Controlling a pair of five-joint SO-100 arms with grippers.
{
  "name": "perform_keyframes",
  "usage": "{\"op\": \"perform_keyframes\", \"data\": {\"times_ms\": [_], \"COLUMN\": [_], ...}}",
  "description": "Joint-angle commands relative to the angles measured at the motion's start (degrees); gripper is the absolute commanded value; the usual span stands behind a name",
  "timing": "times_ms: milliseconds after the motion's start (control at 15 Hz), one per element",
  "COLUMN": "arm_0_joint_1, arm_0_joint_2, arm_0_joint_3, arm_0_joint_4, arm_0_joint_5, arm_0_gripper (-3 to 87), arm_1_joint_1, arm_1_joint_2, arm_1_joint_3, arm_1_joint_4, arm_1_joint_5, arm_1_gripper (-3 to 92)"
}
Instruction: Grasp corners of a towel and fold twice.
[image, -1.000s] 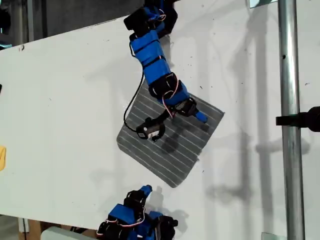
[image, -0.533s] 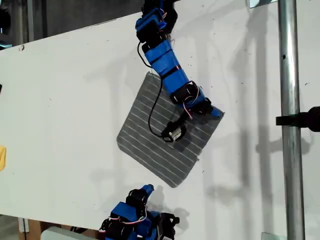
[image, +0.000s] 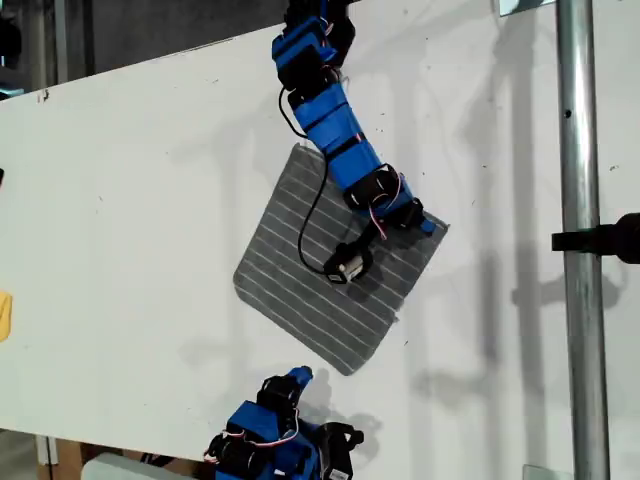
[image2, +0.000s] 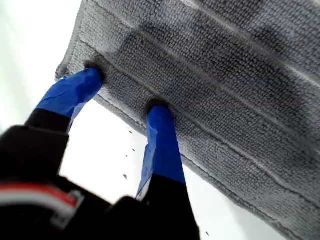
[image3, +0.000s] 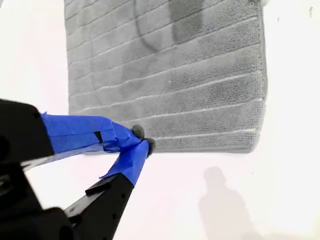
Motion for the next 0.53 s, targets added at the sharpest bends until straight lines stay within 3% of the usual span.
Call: {"op": "perform_keyframes", "data": {"times_ms": [0,67,200,467], "arm_0_joint_1": [1.1,1.1,1.1,1.2], "arm_0_joint_2": [-0.1,-0.1,-0.1,-0.2], "arm_0_joint_3": [-0.4,-0.4,-0.2,0.0], "arm_0_joint_4": [-1.3,-1.5,-1.8,-2.7], "arm_0_joint_5": [-0.5,-0.5,-0.5,-0.5], "arm_0_gripper": [-2.9,-2.9,-2.9,-2.9], "arm_1_joint_1": [0.3,0.0,-0.4,-1.2], "arm_1_joint_2": [-2.2,-3.1,-4.2,-2.6], "arm_1_joint_3": [0.5,0.5,0.5,1.0], "arm_1_joint_4": [1.4,1.8,4.4,7.6], "arm_1_joint_5": [0.6,0.6,3.1,5.4], "arm_1_gripper": [21.7,18.2,2.6,-0.3]}}
